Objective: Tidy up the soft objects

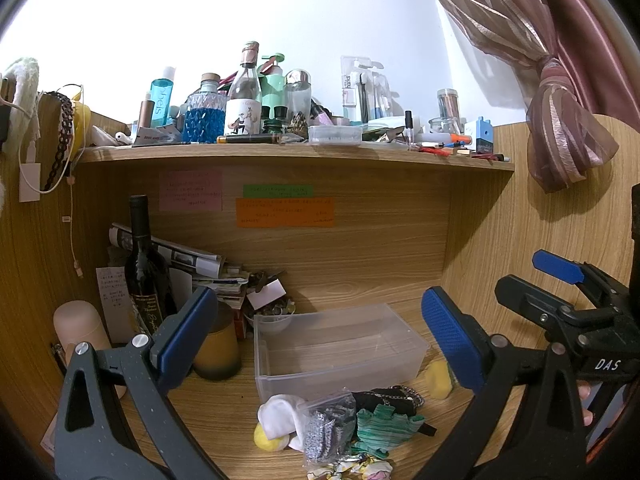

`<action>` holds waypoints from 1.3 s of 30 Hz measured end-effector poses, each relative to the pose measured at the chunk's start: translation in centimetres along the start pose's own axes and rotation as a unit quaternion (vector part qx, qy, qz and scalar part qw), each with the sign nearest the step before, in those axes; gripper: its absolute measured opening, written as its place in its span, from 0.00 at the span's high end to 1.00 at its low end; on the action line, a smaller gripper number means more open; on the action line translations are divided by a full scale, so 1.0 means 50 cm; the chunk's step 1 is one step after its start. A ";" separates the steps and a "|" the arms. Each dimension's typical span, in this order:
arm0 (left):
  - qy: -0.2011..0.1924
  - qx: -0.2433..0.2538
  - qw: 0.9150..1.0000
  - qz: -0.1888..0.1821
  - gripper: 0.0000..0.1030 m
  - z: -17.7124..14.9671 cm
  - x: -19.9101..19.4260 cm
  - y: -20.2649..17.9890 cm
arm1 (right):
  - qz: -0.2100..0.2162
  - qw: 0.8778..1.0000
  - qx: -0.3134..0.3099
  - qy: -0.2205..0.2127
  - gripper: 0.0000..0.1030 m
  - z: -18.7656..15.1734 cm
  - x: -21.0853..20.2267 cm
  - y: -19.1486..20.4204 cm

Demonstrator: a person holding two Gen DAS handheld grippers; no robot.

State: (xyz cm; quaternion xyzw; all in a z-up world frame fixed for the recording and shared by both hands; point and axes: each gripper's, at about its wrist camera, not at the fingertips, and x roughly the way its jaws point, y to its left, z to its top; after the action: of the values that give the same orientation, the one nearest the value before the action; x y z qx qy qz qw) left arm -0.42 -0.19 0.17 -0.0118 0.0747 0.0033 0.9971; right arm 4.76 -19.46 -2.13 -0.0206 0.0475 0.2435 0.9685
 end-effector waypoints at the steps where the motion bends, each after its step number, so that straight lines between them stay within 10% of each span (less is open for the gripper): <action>1: 0.000 0.000 1.000 -0.001 0.00 0.000 0.000 0.000 | 0.000 1.000 0.000 0.000 0.00 0.000 0.000 0.000; 23: 0.004 -0.001 1.000 0.001 0.00 0.001 0.002 -0.006 | 0.006 1.000 0.015 0.003 0.00 0.007 0.006 -0.003; 39: 0.096 -0.030 0.995 0.010 0.14 -0.062 0.103 0.081 | -0.056 0.997 0.028 0.054 0.11 -0.057 0.065 -0.063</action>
State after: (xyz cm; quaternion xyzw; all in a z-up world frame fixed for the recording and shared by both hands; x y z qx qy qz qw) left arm 4.20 3.79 -3.75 -0.0413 0.1705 0.0141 0.9844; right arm 8.85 -20.88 -5.23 -0.0094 0.1055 0.1860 0.9768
